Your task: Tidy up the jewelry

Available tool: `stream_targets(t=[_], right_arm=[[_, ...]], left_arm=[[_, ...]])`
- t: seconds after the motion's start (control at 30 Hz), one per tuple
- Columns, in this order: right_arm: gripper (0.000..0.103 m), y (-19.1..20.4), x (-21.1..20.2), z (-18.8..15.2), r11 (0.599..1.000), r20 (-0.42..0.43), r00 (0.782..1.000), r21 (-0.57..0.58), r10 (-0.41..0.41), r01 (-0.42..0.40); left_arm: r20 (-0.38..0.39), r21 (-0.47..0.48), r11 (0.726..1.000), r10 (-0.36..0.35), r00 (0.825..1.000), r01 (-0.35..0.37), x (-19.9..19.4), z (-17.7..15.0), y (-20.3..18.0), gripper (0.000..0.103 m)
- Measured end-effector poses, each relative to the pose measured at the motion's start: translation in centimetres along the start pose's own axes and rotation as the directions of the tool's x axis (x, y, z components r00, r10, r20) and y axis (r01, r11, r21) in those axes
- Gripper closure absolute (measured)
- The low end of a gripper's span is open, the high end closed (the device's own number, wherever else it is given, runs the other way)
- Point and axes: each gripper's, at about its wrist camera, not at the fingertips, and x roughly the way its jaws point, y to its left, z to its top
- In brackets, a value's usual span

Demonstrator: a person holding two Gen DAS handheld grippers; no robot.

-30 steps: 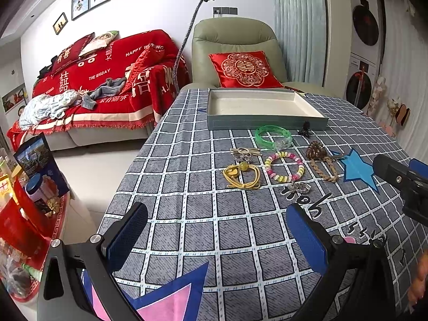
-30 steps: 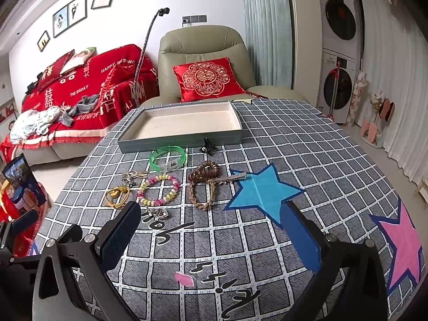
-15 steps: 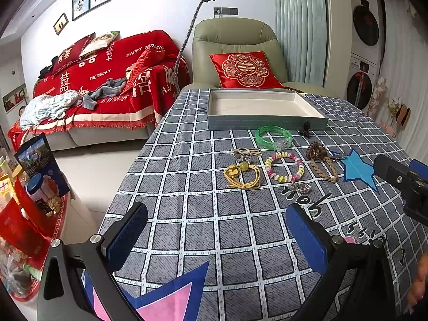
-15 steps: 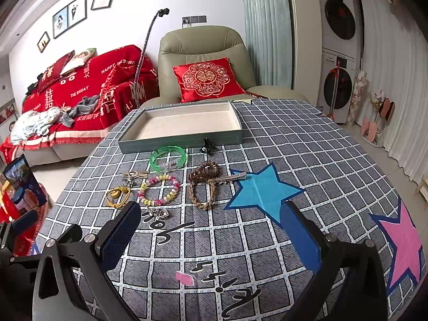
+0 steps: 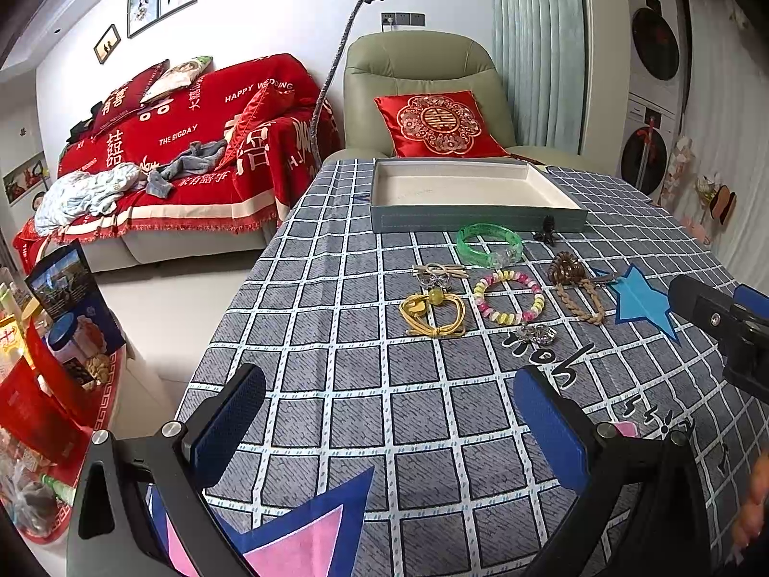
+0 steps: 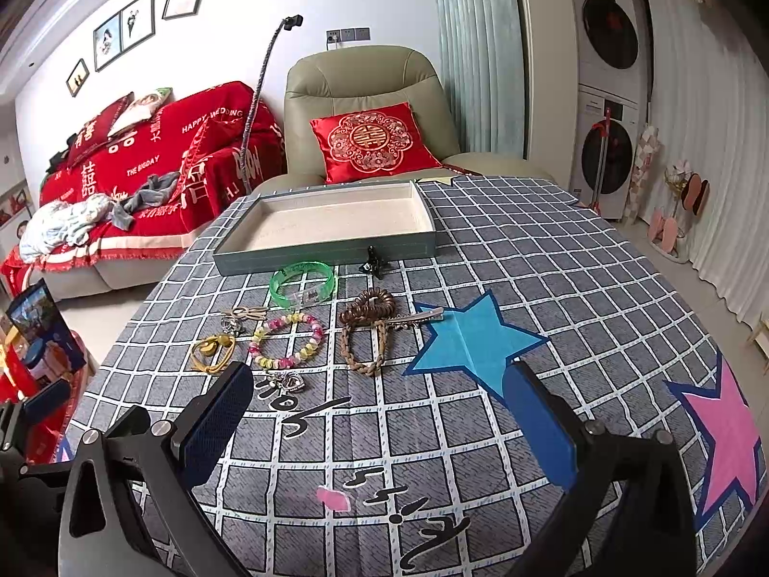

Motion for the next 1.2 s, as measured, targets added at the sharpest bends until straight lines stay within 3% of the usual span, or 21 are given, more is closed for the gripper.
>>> stream_targets(t=[1.2], right_arm=[[0.000, 0.07, -0.05, -0.14, 1.000, -0.005, 1.000, 0.001, 0.002, -0.002]], left_arm=[[-0.003, 0.000, 1.000, -0.002, 1.000, 0.002, -0.01, -0.08, -0.16, 0.000]])
